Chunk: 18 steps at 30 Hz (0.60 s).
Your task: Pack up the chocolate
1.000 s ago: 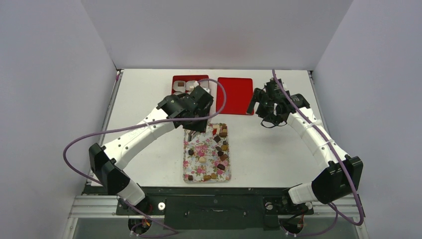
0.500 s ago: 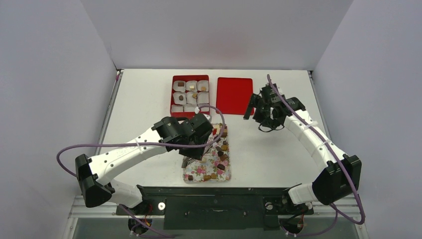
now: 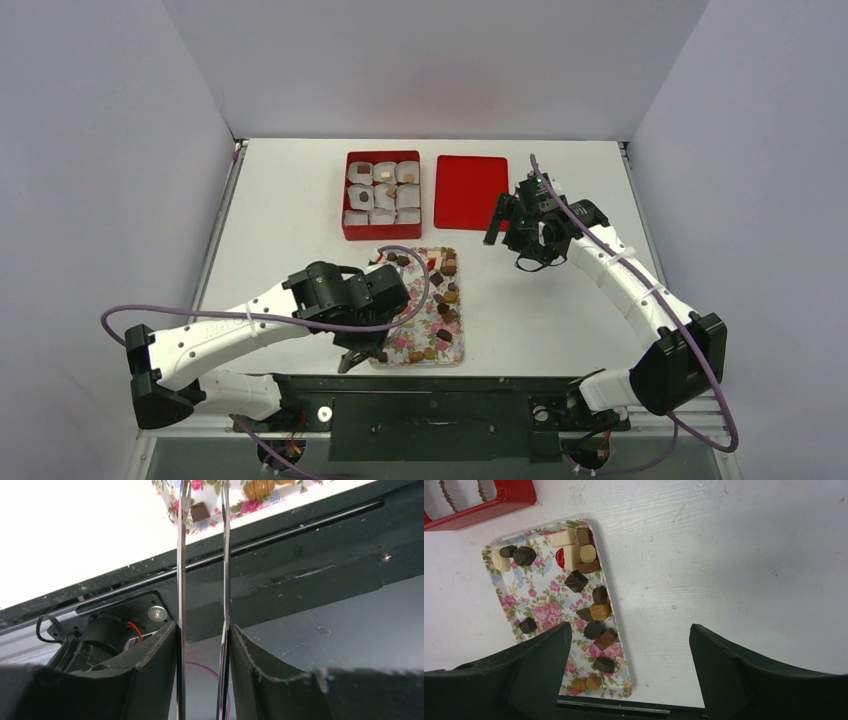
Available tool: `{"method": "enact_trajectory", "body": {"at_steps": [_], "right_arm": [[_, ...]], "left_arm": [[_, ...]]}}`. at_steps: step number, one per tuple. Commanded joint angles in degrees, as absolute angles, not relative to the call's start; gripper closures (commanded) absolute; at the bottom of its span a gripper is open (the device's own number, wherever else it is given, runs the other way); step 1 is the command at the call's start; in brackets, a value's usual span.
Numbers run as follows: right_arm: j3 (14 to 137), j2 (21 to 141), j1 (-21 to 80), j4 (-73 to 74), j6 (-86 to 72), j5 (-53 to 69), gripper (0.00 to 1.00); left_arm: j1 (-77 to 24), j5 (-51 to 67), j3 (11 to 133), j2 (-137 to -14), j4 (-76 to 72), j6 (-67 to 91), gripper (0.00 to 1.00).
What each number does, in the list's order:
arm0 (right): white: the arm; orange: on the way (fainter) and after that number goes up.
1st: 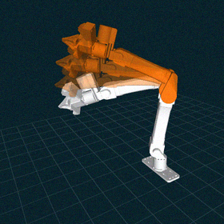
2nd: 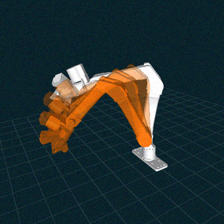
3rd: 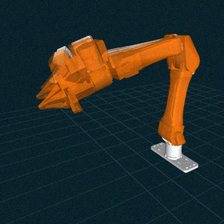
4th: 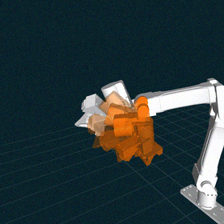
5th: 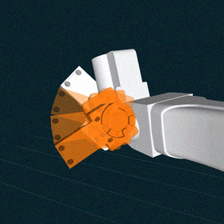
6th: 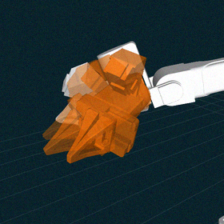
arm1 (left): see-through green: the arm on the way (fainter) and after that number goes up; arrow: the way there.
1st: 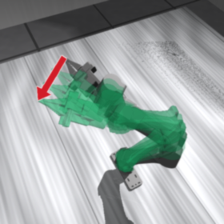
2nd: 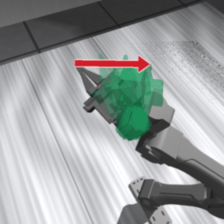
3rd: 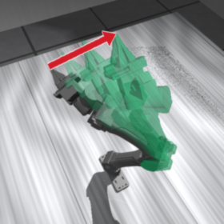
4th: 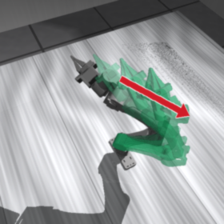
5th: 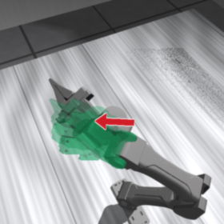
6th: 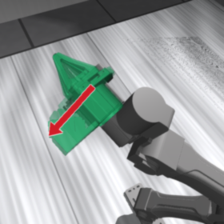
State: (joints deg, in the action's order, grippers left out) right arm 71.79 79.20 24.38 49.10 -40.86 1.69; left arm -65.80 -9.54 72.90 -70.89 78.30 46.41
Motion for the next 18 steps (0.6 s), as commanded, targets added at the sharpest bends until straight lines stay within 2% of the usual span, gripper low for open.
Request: {"method": "enact_trajectory", "body": {"at_steps": [1,18], "right_arm": [[71.30,77.37,25.40,46.87,-41.78,0.26,0.17],[71.10,77.14,25.59,46.43,-41.74,0.34,0.17]], "left_arm": [[-67.07,-9.08,71.83,-69.20,80.08,49.91,0.63],[-69.36,-8.69,69.35,-71.17,80.14,51.62,0.62]]}}
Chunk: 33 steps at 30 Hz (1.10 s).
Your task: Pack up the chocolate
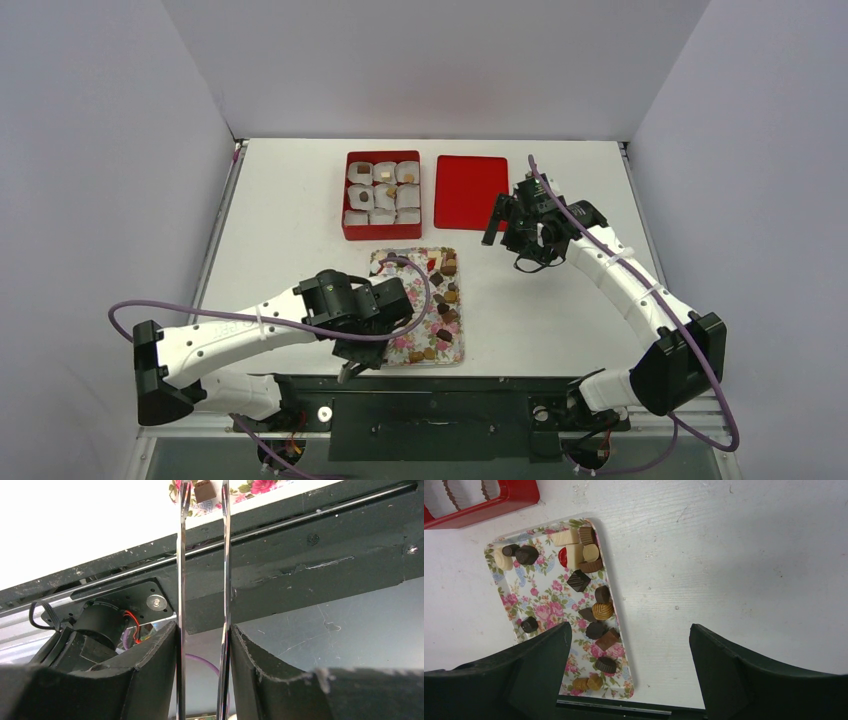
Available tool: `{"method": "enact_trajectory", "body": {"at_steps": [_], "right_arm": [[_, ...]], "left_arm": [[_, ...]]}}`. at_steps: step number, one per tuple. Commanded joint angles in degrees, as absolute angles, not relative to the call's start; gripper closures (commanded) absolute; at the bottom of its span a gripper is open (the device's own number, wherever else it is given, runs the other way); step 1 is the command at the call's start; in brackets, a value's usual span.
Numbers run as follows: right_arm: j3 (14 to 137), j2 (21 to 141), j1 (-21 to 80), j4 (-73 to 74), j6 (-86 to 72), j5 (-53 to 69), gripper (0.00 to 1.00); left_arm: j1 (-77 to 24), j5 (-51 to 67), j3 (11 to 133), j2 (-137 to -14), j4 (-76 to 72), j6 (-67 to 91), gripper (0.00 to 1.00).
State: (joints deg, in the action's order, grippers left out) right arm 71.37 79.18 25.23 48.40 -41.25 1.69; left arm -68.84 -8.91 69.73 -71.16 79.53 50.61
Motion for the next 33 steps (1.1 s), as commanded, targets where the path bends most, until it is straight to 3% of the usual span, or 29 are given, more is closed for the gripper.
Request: {"method": "enact_trajectory", "body": {"at_steps": [1,21,33], "right_arm": [[71.17,77.20,25.58,46.41,-41.68,0.35,0.17],[70.98,77.35,25.58,46.40,-41.66,0.27,0.17],[71.15,77.59,25.58,46.27,-41.61,0.26,0.17]], "left_arm": [[-69.40,-8.65,69.26,-71.32,80.15,51.60,0.62],[-69.70,-7.69,66.81,-72.46,76.95,51.64,0.62],[-69.69,-8.96,68.23,-73.32,77.39,50.94,0.74]]}}
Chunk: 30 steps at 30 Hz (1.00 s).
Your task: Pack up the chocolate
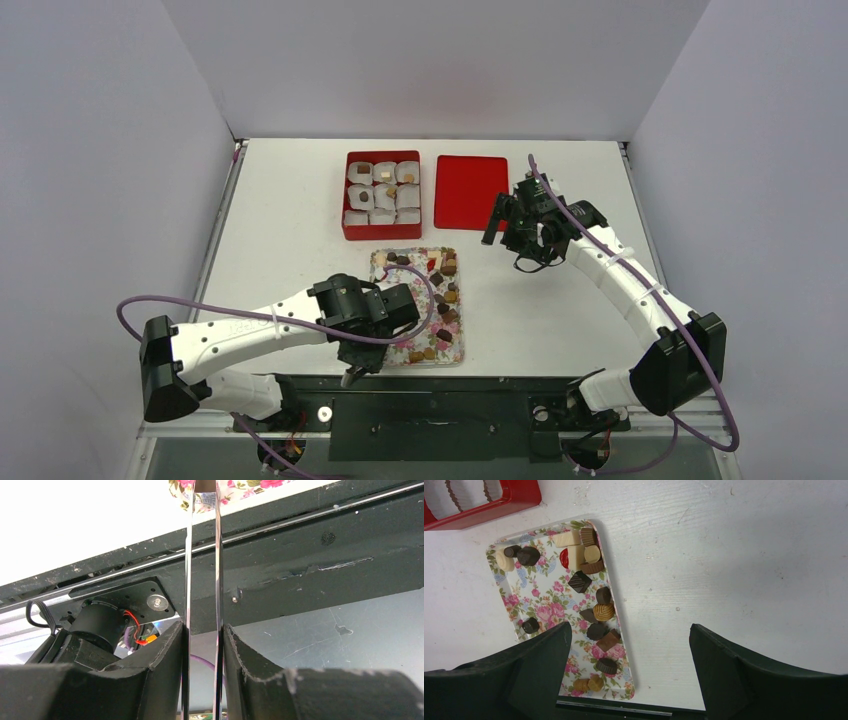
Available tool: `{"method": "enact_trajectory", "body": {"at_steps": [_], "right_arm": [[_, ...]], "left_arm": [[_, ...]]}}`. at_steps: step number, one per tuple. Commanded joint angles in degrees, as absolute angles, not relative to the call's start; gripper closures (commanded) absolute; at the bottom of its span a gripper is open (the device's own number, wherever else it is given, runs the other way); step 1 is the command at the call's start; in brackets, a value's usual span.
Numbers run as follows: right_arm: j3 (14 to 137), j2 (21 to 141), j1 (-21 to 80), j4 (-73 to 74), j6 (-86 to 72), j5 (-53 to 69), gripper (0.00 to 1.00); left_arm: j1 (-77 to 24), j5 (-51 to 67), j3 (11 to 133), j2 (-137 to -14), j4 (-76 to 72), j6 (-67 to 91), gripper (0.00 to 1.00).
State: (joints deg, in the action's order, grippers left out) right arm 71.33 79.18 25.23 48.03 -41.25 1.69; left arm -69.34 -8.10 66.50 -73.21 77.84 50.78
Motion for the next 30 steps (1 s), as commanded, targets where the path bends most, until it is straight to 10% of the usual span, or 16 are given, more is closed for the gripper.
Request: {"method": "enact_trajectory", "body": {"at_steps": [1,30], "right_arm": [[71.12,77.69,25.58,46.31,-41.59,0.26,0.17],[74.83,79.49,23.98,47.83,-40.56,1.17,0.17]], "left_arm": [[-69.69,-9.75,68.57,-73.37,77.67,50.91,0.74],[-48.33,-15.01,90.10,-84.24,65.98,36.57,0.77]]}}
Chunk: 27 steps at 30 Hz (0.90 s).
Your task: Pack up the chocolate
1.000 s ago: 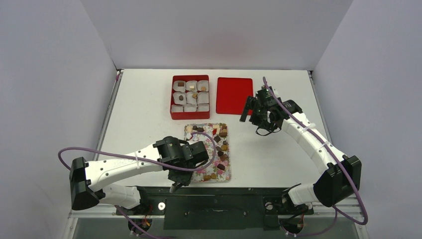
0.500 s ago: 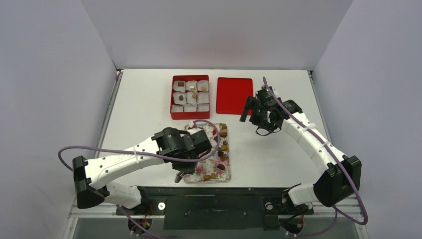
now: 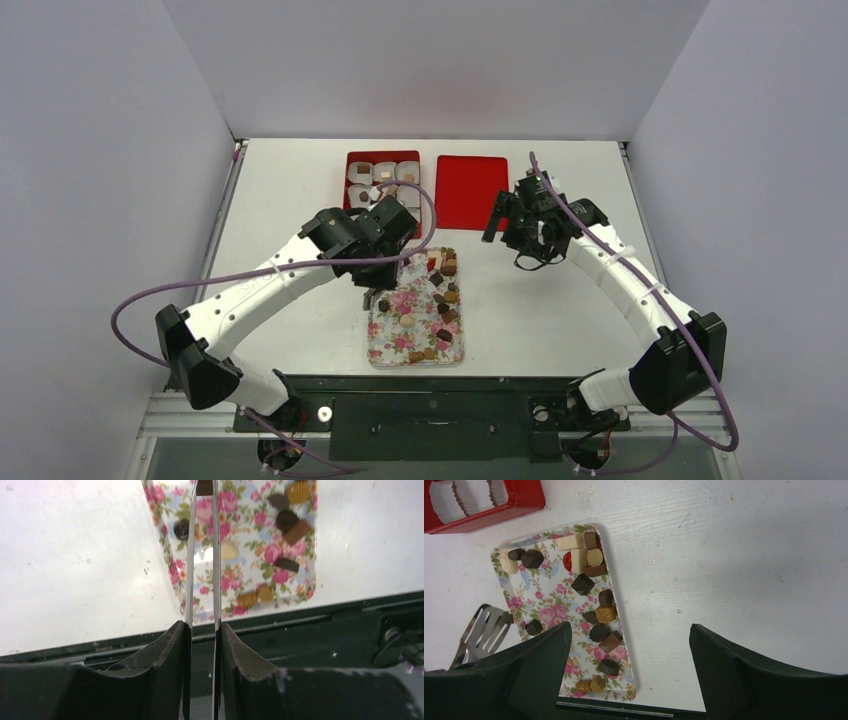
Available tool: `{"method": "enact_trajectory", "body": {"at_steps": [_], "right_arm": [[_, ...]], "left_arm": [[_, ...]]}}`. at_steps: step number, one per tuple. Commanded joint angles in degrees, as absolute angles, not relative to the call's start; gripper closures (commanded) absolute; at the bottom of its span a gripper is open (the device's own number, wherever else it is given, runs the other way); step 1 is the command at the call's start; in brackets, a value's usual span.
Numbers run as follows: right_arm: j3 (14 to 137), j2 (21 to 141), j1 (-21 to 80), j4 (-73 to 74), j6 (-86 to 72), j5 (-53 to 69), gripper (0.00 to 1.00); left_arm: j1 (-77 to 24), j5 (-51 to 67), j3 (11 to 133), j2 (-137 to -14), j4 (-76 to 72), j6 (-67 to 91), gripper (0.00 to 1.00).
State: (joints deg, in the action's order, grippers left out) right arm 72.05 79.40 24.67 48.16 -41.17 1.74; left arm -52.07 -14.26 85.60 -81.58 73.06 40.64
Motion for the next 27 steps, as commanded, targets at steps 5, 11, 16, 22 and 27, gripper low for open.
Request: {"method": "enact_trajectory", "body": {"at_steps": [5,11,16,22,27], "right_arm": [[75.53,79.76,23.58,48.47,-40.20,1.48,0.17],[76.89,80.16,23.35,49.09,-39.86,1.66,0.17],[77.45,80.24,23.30,49.58,-39.58,1.89,0.17],[78.22,80.18,23.23,50.19,-39.12,1.99,0.17],[78.57,80.39,23.29,50.44,-38.87,1.99,0.17]], "left_arm": [[-43.13,-13.52,93.38,-88.00,60.50,34.84,0.77],[-37.54,-13.13,98.81,-94.37,56.17,33.51,0.77],[-34.36,-12.63,102.51,-99.55,52.56,33.37,0.77],[-31.56,-13.07,106.65,-106.18,49.88,32.99,0.77],[-30.60,-12.01,111.15,-111.47,49.22,32.40,0.77]]}}
